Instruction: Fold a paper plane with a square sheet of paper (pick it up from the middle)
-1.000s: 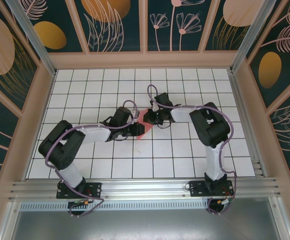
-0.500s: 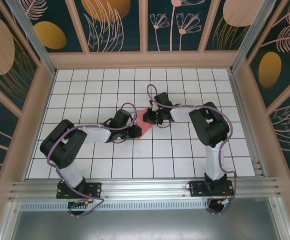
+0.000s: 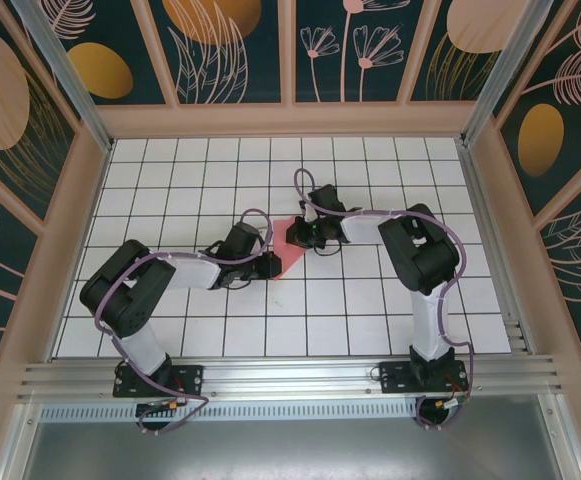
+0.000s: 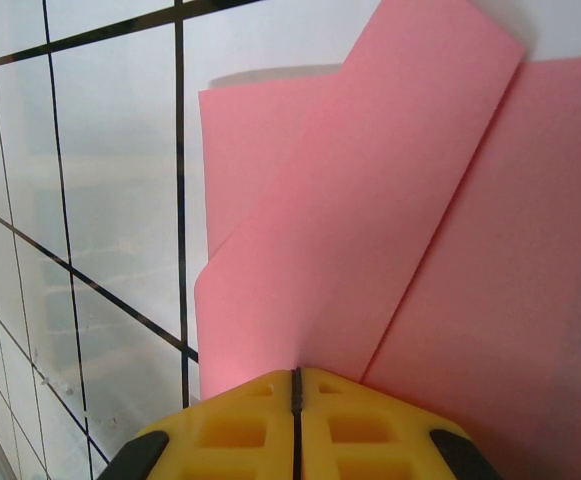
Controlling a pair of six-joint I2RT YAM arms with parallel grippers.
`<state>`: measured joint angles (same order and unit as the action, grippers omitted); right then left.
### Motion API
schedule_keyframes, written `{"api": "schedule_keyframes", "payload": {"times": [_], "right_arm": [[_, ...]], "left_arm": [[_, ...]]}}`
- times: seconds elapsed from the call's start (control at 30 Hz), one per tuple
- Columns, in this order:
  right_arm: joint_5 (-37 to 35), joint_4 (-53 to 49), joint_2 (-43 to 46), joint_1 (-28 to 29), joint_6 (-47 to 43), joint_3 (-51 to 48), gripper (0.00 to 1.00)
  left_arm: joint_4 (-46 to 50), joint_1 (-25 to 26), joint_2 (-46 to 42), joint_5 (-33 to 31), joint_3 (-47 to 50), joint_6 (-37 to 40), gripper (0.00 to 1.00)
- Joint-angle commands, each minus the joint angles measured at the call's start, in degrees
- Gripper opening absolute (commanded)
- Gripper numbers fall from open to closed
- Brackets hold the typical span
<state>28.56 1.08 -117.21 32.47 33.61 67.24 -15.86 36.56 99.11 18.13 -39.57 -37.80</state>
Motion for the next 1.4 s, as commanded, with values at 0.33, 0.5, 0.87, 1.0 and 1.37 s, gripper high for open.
{"api": "schedule_keyframes", "payload": {"times": [0.33,0.5,0.87,1.0,1.37], "right_arm": [[-4.8,-3.7,-4.6,0.2,0.3,-0.8,0.10],[-4.9,-3.6,-4.8,0.2,0.4,-0.9,0.10],[-5.2,-3.8,-5.3,0.2,0.5,-0.8,0.10],[-5.3,-3.9,-5.6,0.1,0.6,-0.9,0.10],[-4.8,-3.5,-6.3,-0.2,0.8,-1.0,0.10]], "left_arm": [[9.2,4.0,-2.3,1.7,4.9,0.9,0.11],[10.2,4.8,-3.2,1.2,6.5,0.7,0.11],[13.5,5.7,-7.9,-1.6,5.9,0.8,0.11],[11.0,5.6,-11.8,-3.6,2.7,-0.2,0.16],[7.6,3.9,-4.1,-9.7,-6.7,-0.4,0.17]]}}
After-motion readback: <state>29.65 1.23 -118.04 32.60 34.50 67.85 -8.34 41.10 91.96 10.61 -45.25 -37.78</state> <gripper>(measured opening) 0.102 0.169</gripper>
